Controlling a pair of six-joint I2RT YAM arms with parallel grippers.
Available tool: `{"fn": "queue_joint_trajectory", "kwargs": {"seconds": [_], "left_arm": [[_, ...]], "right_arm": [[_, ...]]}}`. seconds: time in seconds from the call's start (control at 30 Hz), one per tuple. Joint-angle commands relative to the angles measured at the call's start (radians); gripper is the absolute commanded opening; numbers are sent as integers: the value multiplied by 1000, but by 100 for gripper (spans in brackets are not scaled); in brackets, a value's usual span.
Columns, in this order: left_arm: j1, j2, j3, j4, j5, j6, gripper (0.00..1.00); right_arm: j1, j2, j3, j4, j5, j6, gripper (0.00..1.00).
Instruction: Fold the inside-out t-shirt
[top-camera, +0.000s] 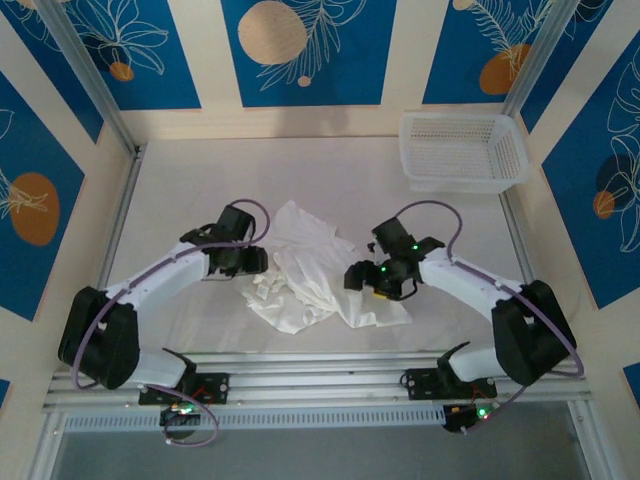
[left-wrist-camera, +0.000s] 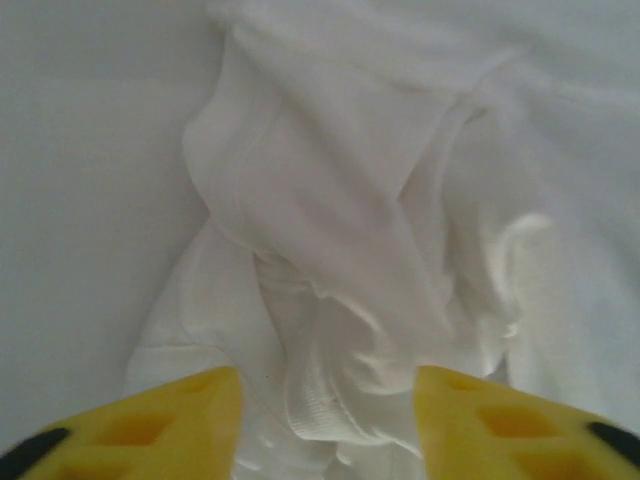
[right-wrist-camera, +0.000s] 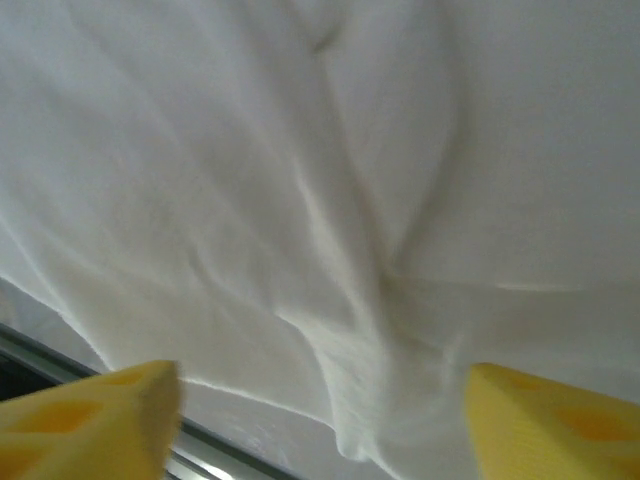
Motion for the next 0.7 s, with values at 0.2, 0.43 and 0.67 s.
{"fn": "queue_joint_trajectory", "kwargs": {"seconds": [0.2, 0.43, 0.67], "left_arm": [[33, 75, -18, 134, 98, -22, 12], [59, 22, 17, 98, 109, 8, 0], [59, -53, 24, 64, 144, 5, 0]], "right_arm": [[30, -34, 5, 91, 35, 46, 0], [31, -120, -18, 32, 182, 19, 55], [40, 4, -71, 151, 109, 33, 70]]}}
